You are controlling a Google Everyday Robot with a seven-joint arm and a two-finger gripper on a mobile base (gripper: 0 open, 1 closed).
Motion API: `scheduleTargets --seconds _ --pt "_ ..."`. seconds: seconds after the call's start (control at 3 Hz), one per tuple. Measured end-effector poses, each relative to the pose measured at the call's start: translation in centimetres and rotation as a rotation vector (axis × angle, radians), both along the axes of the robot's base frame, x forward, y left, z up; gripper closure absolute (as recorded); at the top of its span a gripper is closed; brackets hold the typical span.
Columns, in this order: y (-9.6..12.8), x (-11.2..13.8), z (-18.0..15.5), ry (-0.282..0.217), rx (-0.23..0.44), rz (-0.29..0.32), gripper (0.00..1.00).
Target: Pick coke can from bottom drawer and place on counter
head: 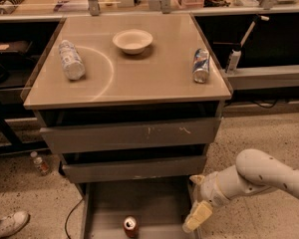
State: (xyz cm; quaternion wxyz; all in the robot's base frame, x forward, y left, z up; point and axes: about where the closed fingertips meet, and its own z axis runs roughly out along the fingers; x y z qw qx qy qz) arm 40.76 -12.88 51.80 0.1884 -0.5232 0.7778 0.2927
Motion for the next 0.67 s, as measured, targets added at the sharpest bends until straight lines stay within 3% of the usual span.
scheduleTargets --seconds 0.33,0.67 --pt "1.4 3.1 -3.7 -0.106 0.12 -0.037 0.0" --pt "2.8 4.4 -7.2 -0.13 0.196 -0.055 0.0"
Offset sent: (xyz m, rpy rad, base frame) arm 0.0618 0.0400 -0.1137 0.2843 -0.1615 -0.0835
